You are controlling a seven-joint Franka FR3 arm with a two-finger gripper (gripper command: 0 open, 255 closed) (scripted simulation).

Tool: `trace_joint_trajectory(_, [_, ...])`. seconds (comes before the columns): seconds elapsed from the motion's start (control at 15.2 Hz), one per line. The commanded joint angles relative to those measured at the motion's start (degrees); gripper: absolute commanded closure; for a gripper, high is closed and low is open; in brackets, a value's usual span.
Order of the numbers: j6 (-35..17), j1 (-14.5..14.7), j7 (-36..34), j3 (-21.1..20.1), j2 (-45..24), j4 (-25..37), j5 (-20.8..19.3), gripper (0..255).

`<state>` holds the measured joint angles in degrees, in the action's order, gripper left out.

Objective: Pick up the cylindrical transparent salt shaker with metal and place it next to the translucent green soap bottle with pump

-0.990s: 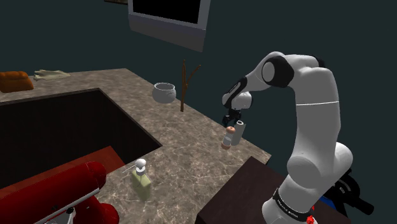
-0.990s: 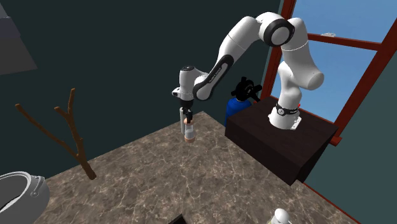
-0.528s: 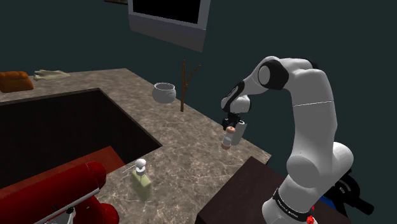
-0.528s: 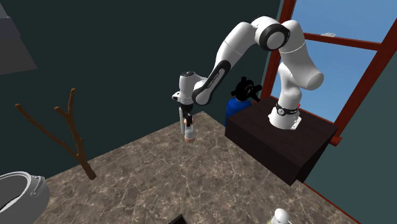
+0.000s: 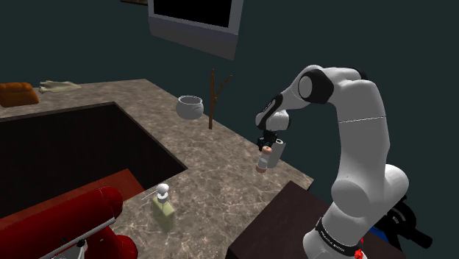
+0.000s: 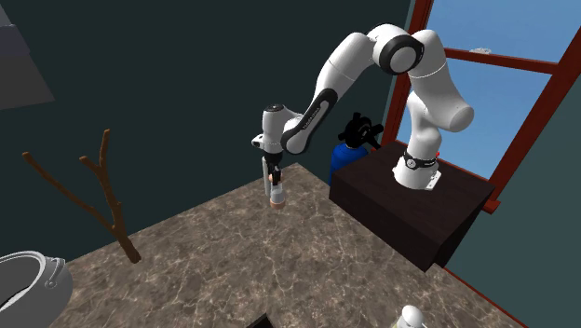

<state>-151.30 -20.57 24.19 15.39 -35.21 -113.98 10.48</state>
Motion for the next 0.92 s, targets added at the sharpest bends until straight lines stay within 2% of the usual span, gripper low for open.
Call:
trace_joint_trajectory(0.0, [0.0,0.0,0.0,0.0,0.0,0.0,0.0,255])
trace_joint_trajectory(0.4, [0.0,0.0,0.0,0.0,0.0,0.0,0.0,255])
trace_joint_trajectory(0.86, [3.6,1.2,-0.8,1.5,4.5,-0.9,-1.5,255])
